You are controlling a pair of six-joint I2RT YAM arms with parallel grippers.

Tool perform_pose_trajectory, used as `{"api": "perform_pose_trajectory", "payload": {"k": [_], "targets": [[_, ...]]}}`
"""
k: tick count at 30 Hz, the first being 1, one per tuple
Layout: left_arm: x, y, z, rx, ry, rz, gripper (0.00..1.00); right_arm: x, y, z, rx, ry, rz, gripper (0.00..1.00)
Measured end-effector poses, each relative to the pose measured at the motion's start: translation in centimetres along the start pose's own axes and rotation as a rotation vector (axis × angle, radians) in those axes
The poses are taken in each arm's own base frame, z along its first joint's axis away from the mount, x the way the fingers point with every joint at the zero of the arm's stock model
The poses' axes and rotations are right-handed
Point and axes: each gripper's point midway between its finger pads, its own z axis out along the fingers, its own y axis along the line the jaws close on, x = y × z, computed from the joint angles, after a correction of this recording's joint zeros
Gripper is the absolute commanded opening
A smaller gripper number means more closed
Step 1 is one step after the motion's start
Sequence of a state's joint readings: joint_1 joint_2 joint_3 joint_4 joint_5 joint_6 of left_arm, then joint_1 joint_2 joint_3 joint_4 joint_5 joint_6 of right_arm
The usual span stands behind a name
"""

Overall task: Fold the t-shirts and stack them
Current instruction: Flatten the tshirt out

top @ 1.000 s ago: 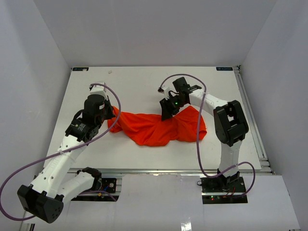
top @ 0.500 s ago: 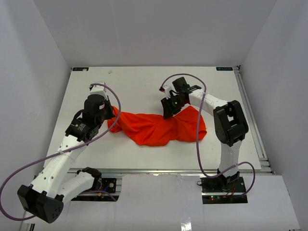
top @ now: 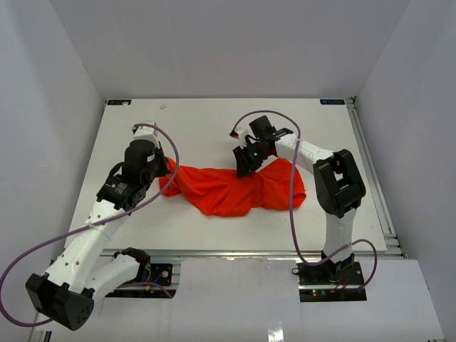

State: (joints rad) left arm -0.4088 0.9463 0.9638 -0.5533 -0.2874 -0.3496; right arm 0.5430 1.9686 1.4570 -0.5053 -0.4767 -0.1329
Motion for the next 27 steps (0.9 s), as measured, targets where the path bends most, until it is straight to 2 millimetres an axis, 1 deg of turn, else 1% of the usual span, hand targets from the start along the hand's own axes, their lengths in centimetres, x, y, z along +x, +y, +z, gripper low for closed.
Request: {"api": "perform_pose_trajectory", "payload": {"k": [4, 8, 12, 14, 16, 19, 20, 22, 23, 24, 27], "targets": [[0.0, 0.0, 0.0, 0.0, 0.0, 0.0, 0.08, 0.0, -0.2, 0.0, 0.011, 0.0, -0.001, 0.33], [0.0, 0.0, 0.0, 0.0, 0.0, -0.001, 0.08, 0.2, -0.8, 0.0, 0.047, 0.006, -0.005, 0.33], [-0.1, 0.0, -0.1, 0.001, -0.002, -0.005, 0.08, 1.5, -1.5, 0.4, 0.075, 0.034, 0.002, 0.36], [-0.1, 0.0, -0.1, 0.001, -0.003, -0.007, 0.08, 2.1, -1.6, 0.5, 0.079, 0.047, 0.006, 0.36], [-0.1, 0.0, -0.1, 0.002, -0.004, -0.009, 0.08, 2.2, -1.6, 0.5, 0.079, 0.05, 0.008, 0.35], [-0.1, 0.0, -0.2, 0.002, -0.005, -0.009, 0.08, 2.1, -1.6, 0.6, 0.078, 0.045, 0.004, 0.26], [-0.1, 0.0, -0.2, 0.002, -0.006, -0.009, 0.08, 2.0, -1.5, 0.6, 0.077, 0.043, 0.004, 0.2], [-0.2, 0.0, -0.2, 0.003, -0.007, -0.009, 0.08, 1.8, -1.5, 0.7, 0.073, 0.035, 0.0, 0.14], [-0.2, 0.0, -0.2, 0.003, -0.008, -0.01, 0.08, 1.6, -1.4, 0.7, 0.071, 0.029, -0.003, 0.09], [-0.2, 0.0, -0.2, 0.003, -0.008, -0.01, 0.08, 1.5, -1.4, 0.6, 0.069, 0.023, -0.007, 0.07], [-0.3, 0.0, -0.3, 0.004, -0.012, -0.011, 0.08, 0.6, -1.0, -0.1, 0.056, -0.013, -0.023, 0.06]]}}
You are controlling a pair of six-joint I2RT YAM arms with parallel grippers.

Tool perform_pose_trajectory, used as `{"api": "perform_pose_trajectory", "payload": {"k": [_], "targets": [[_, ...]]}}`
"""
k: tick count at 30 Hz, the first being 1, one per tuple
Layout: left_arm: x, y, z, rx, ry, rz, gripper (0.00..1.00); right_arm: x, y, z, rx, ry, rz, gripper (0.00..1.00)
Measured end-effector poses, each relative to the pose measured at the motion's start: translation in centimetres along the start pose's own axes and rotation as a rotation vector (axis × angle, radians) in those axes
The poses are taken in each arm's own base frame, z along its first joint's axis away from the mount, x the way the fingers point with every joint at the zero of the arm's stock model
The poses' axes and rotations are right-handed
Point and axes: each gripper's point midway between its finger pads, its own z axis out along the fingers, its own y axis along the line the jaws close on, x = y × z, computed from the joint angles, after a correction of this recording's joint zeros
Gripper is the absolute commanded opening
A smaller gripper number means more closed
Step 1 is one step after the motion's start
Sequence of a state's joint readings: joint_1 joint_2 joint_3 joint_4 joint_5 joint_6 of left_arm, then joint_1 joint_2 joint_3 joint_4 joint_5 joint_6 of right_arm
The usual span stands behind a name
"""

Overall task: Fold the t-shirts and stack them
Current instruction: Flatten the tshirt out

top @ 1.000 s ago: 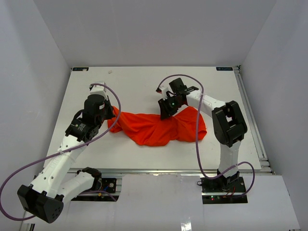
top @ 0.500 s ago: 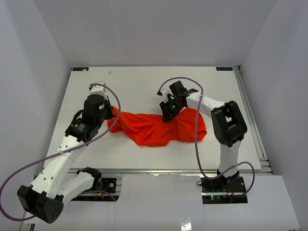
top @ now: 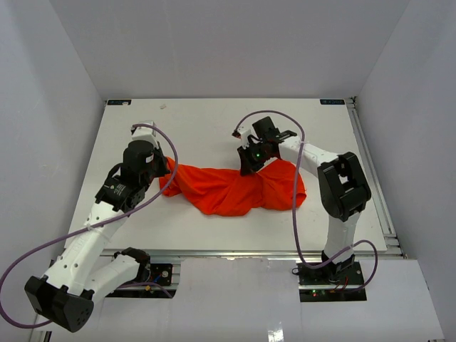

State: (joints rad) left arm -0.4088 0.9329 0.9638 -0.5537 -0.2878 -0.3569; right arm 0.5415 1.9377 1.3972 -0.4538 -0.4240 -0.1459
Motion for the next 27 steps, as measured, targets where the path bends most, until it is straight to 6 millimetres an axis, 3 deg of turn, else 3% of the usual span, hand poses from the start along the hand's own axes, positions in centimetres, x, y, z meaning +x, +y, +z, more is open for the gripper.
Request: {"api": "perform_pose_trajectory", "payload": {"k": [4, 9, 12, 16, 24, 27], "targets": [[-0.2, 0.1, -0.1, -0.003, -0.005, 0.003, 0.08, -2.8, 0.6, -3.2, -0.019, -0.113, -0.051, 0.06], [-2.4, 0.1, -0.8, -0.014, -0.056, 0.023, 0.08, -7.6, -1.0, -11.2, 0.042, -0.348, -0.125, 0.06], [-5.1, -0.2, -1.6, -0.012, -0.116, 0.033, 0.08, -9.9, -2.5, -16.9, 0.115, -0.487, -0.171, 0.06], [-9.3, -1.0, -2.4, -0.005, -0.205, 0.044, 0.08, -11.4, -4.0, -22.8, 0.205, -0.62, -0.207, 0.06], [-18.4, -3.1, -3.9, 0.016, -0.402, 0.067, 0.08, -14.2, -6.1, -31.4, 0.322, -0.8, -0.229, 0.06], [-21.5, -3.4, -4.8, 0.003, -0.481, 0.076, 0.08, -15.4, -6.8, -36.2, 0.386, -0.884, -0.238, 0.06]]}}
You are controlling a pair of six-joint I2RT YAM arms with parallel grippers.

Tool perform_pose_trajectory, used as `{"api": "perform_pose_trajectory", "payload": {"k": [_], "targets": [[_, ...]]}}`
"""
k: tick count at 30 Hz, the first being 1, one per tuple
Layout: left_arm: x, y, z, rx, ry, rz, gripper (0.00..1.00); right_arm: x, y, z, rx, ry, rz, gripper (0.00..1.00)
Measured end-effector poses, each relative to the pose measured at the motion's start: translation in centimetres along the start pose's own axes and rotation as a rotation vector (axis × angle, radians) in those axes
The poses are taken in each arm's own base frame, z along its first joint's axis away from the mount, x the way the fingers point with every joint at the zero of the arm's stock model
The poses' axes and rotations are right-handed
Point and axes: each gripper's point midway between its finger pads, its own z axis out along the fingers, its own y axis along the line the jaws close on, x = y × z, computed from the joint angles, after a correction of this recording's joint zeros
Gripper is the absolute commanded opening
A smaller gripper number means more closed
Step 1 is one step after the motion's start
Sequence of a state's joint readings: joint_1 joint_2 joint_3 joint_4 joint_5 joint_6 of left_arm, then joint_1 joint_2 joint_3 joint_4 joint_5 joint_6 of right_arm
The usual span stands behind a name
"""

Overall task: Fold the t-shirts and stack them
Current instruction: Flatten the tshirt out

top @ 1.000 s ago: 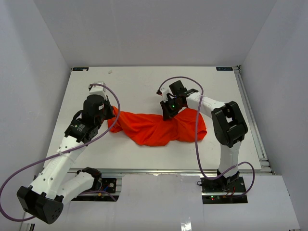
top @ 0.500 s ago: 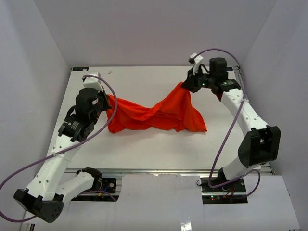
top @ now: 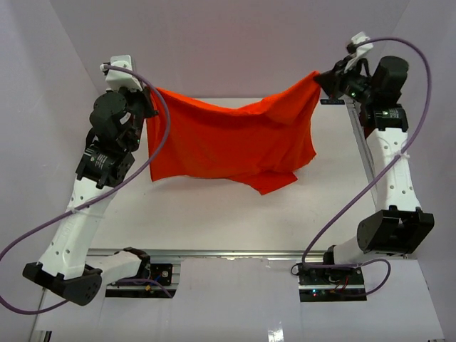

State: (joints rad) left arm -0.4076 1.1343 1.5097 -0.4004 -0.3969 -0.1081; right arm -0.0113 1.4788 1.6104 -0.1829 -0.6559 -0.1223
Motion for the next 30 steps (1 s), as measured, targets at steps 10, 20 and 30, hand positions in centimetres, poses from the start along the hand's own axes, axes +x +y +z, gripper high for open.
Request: {"api": "perform_pose_trajectory", "payload": {"k": [10, 20, 30], "targets": [[-3.8, 2.5, 1.7, -0.091, -0.131, 0.053, 0.08, -11.2, -4.7, -5.3, 0.156, -0.253, -0.082, 0.06], [-4.0, 2.5, 5.2, -0.048, -0.118, -0.001, 0.08, -14.1, -5.3, -7.5, 0.185, -0.331, -0.086, 0.06], [-10.3, 1.3, -0.4, 0.078, -0.311, -0.113, 0.08, -22.7, -1.1, -12.5, 0.209, -0.533, -0.207, 0.06]]}}
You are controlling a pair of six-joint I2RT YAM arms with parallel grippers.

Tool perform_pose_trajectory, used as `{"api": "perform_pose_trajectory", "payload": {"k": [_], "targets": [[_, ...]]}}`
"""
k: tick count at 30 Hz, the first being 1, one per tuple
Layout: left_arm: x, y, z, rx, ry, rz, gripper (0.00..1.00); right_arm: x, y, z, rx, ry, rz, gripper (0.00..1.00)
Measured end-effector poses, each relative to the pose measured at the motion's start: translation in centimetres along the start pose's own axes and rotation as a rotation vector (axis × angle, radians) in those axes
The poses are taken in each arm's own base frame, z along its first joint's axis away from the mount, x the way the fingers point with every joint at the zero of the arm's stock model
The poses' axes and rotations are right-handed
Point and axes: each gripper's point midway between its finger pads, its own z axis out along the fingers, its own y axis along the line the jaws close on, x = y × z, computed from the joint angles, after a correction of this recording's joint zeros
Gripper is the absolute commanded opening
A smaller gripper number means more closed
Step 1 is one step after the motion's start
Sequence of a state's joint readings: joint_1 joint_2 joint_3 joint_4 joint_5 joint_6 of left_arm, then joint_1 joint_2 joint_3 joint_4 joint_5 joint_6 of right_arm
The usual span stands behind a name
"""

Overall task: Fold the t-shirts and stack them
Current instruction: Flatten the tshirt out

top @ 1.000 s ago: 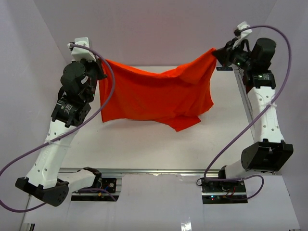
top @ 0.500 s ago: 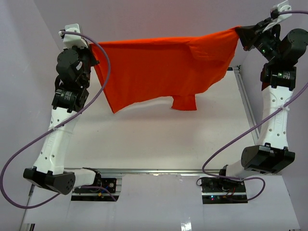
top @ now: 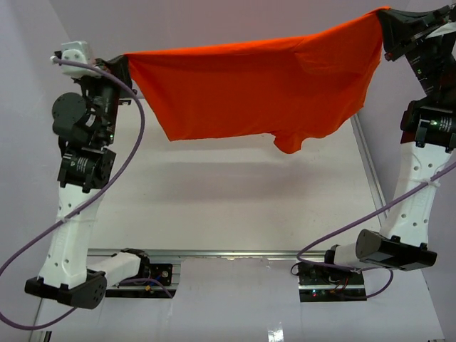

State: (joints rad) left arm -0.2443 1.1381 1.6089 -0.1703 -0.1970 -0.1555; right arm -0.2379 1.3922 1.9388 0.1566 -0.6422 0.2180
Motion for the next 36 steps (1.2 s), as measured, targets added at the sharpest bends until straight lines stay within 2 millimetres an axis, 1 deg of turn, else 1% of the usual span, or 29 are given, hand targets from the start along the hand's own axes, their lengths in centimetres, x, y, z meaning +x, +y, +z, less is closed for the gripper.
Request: {"api": "perform_pose_trajectory", "payload": {"k": [3, 5, 7, 9, 11, 13, 15, 16, 18, 19, 21, 22, 24, 26, 27, 29, 31, 32, 34, 36], "targets": [[-4.0, -0.8, -2.0, 0.044, -0.102, -0.051, 0.08, -3.9, 0.9, -0.4, 0.002, -0.081, -0.035, 0.06], [-6.2, -1.3, -3.3, 0.073, -0.161, -0.082, 0.08, -6.6, 1.5, -0.6, 0.002, -0.139, -0.06, 0.06], [-7.8, -1.7, -4.3, 0.096, -0.2, -0.104, 0.08, -8.8, 2.1, -0.9, 0.001, -0.191, -0.08, 0.06], [-8.8, -1.9, -4.8, 0.109, -0.226, -0.119, 0.08, -10.3, 2.6, -1.2, 0.001, -0.229, -0.083, 0.06], [-9.2, -2.0, -5.0, 0.117, -0.235, -0.126, 0.08, -11.3, 2.9, -1.4, -0.001, -0.255, -0.077, 0.06], [-9.0, -2.1, -4.8, 0.118, -0.23, -0.129, 0.08, -11.4, 3.1, -1.6, -0.002, -0.264, -0.058, 0.06], [-8.4, -2.1, -4.4, 0.115, -0.218, -0.128, 0.08, -10.7, 3.1, -1.6, -0.003, -0.253, -0.028, 0.06], [-8.0, -2.0, -4.2, 0.113, -0.209, -0.126, 0.08, -10.0, 3.0, -1.6, 0.001, -0.242, -0.011, 0.06], [-6.7, -1.9, -3.5, 0.104, -0.185, -0.122, 0.08, -7.3, 2.7, -1.6, 0.005, -0.197, 0.044, 0.06], [-5.7, -1.8, -3.2, 0.098, -0.165, -0.119, 0.08, -5.7, 2.6, -1.5, 0.007, -0.171, 0.074, 0.06], [-3.5, -1.5, -2.4, 0.086, -0.127, -0.113, 0.07, -1.8, 2.2, -1.2, 0.014, -0.109, 0.137, 0.06], [-1.9, -1.3, -1.8, 0.078, -0.099, -0.108, 0.08, 0.7, 2.0, -1.1, 0.018, -0.069, 0.177, 0.06], [1.6, -0.9, -0.8, 0.063, -0.045, -0.099, 0.08, 6.7, 1.9, -1.1, 0.03, 0.031, 0.265, 0.06], [6.2, -0.2, 0.1, 0.041, 0.027, -0.088, 0.08, 12.7, 2.0, -1.2, 0.045, 0.126, 0.337, 0.06], [8.8, 0.2, 0.5, 0.028, 0.065, -0.086, 0.08, 16.0, 2.2, -1.5, 0.056, 0.177, 0.369, 0.06], [15.5, 1.5, 1.0, -0.007, 0.177, -0.073, 0.08, 22.7, 3.1, -2.4, 0.072, 0.288, 0.431, 0.06], [21.5, 2.7, 1.0, -0.042, 0.282, -0.07, 0.08, 28.7, 4.2, -3.3, 0.082, 0.392, 0.483, 0.06], [24.7, 3.5, 1.0, -0.064, 0.337, -0.07, 0.08, 31.5, 4.6, -3.6, 0.087, 0.439, 0.506, 0.06], [30.3, 5.3, 0.9, -0.112, 0.431, -0.074, 0.08, 36.4, 5.3, -3.9, 0.088, 0.513, 0.533, 0.06], [34.8, 7.1, 0.7, -0.158, 0.502, -0.08, 0.08, 41.1, 5.9, -4.2, 0.093, 0.579, 0.55, 0.06]]}}
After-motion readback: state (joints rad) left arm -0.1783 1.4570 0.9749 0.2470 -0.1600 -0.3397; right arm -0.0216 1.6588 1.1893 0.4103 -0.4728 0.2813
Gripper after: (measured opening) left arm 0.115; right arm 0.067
